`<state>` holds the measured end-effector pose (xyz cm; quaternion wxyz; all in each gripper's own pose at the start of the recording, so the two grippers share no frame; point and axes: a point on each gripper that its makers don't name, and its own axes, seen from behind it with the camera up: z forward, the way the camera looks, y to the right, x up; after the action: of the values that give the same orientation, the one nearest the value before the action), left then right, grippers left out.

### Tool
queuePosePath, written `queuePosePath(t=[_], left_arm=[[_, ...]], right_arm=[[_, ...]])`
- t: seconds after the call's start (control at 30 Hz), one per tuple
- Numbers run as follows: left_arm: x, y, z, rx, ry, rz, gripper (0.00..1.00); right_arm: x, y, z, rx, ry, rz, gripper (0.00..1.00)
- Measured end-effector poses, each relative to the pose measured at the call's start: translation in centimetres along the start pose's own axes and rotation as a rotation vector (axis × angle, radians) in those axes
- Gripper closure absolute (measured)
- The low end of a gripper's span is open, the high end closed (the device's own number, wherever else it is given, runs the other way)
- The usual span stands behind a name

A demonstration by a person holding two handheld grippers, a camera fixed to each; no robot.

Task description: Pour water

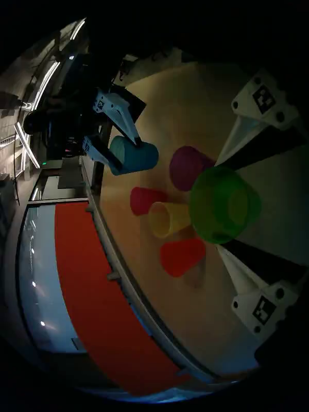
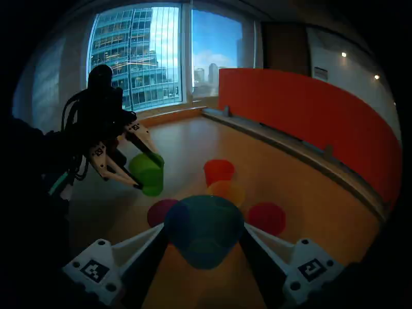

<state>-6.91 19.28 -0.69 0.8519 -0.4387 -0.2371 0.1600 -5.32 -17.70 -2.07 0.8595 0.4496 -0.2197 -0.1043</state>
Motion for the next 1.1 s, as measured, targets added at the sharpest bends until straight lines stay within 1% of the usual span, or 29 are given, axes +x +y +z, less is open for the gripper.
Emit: queuePosePath(t=[0.17, 0.37, 0.67, 1.1], left_arm=[[-1.0, 0.0, 0.7, -0.013, -0.035, -0.001, 0.13], [-1.7, 0.3, 1.2, -0.035, -0.053, -0.001, 0.13], [-2.4, 0.6, 1.8, -0.049, -0.074, 0.012, 0.13], [-3.7, 0.8, 2.4, -0.053, -0.085, -0.002, 0.13]], right_arm=[[-1.4, -0.4, 0.7, 0.009, -0.030, -0.001, 0.08], [-2.8, -0.5, 1.2, 0.013, -0.057, 0.000, 0.08], [-4.0, -0.7, 1.5, 0.017, -0.081, -0.003, 0.08], [-5.2, -1.3, 1.8, 0.026, -0.105, 0.000, 0.08]])
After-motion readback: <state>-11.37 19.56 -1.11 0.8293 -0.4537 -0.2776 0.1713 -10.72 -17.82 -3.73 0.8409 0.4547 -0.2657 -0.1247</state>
